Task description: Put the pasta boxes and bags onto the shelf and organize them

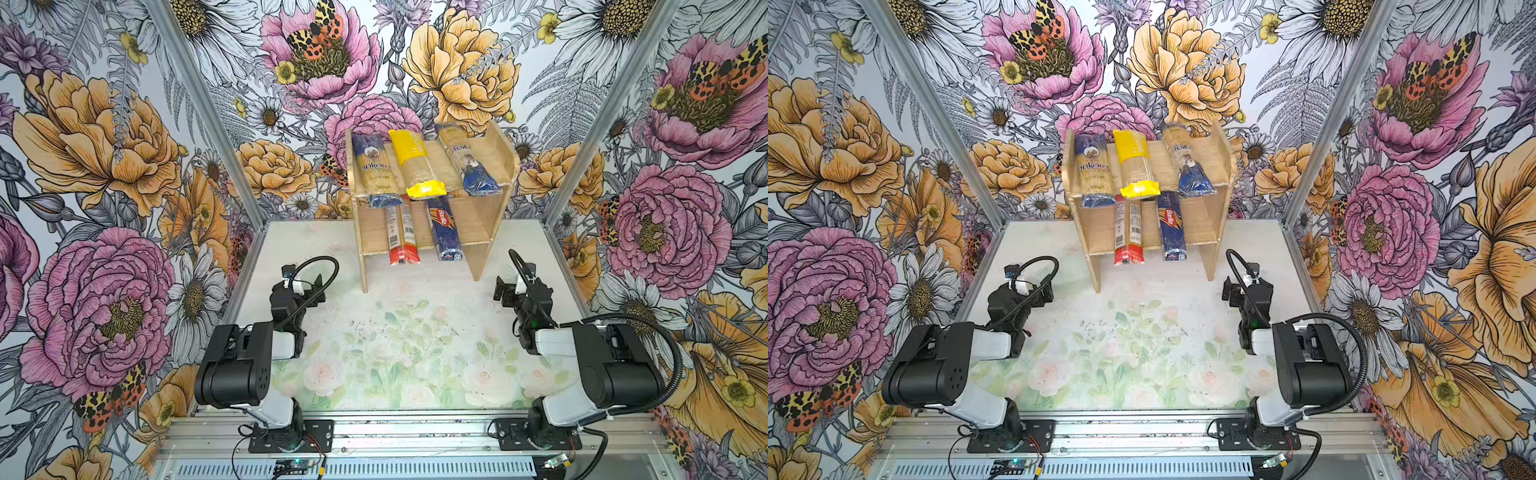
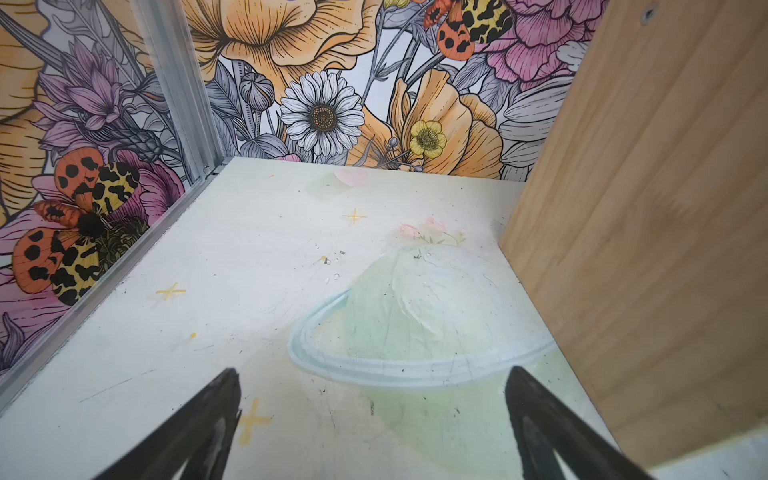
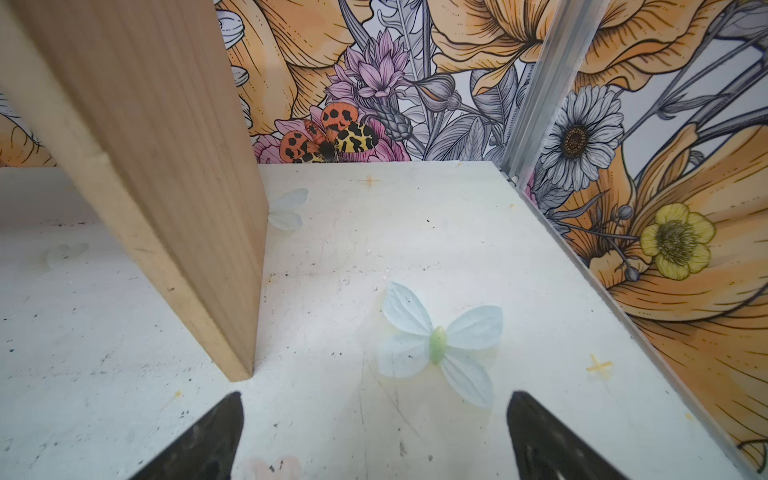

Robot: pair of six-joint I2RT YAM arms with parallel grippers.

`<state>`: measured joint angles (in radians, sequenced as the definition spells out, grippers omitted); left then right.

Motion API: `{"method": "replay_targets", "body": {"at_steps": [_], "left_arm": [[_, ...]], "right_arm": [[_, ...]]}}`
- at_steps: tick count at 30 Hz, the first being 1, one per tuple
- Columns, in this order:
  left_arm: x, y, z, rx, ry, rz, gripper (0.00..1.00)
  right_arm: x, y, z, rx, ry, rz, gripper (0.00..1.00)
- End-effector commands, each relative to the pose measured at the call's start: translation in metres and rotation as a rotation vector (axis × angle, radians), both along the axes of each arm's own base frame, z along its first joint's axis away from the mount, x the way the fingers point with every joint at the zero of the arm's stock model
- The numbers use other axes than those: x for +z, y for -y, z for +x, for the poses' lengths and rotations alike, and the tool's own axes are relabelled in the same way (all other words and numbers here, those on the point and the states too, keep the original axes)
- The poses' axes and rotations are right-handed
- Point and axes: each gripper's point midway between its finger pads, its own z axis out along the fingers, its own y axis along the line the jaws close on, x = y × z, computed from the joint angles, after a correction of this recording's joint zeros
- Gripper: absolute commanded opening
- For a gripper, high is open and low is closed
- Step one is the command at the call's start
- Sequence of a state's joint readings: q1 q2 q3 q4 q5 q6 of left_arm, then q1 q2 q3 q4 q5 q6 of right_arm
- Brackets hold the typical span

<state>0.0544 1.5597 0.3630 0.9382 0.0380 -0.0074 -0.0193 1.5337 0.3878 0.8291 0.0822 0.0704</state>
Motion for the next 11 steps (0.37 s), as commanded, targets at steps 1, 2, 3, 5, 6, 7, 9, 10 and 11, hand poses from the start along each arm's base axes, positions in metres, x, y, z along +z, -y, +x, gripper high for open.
{"method": "replay_targets", "body": {"at_steps": [1,2,3,5,6,7,9,10,11], "left_arm": [[0.0086,0.005,0.0043,-0.019,0.02,0.013,0.99],[0.0083,0.0051,0.0042,-0.02,0.019,0.013,0.99],[0.0086,0.0053,0.0044,-0.02,0.02,0.013,0.99],[0.0089,0.0047,0.0046,-0.02,0.021,0.012,0.99],[0.0094,0.005,0.0047,-0.022,0.022,0.012,0.99],[0.0092,0.0048,0.0045,-0.021,0.022,0.012,0.99],[0.009,0.0053,0.0046,-0.022,0.021,0.012,0.99],[0.009,0.0049,0.0045,-0.021,0.021,0.012,0.99],[0.0086,0.0047,0.0042,-0.02,0.021,0.012,0.99]], "right_arm": [[0.0094,0.0003,0.0046,-0.002,0.039,0.014,0.99],[0.0093,0.0003,0.0046,-0.002,0.039,0.013,1.0],[0.0096,0.0002,0.0046,-0.002,0.04,0.014,0.99],[0.0095,0.0002,0.0048,-0.002,0.04,0.014,1.0],[0.0094,0.0001,0.0047,-0.001,0.039,0.014,0.99],[0.0094,0.0001,0.0046,-0.002,0.039,0.014,1.0],[0.0095,0.0002,0.0047,-0.002,0.039,0.014,0.99],[0.0095,0.0,0.0047,-0.002,0.04,0.013,0.99],[0.0099,-0.0001,0.0049,-0.001,0.041,0.014,1.0]]}}
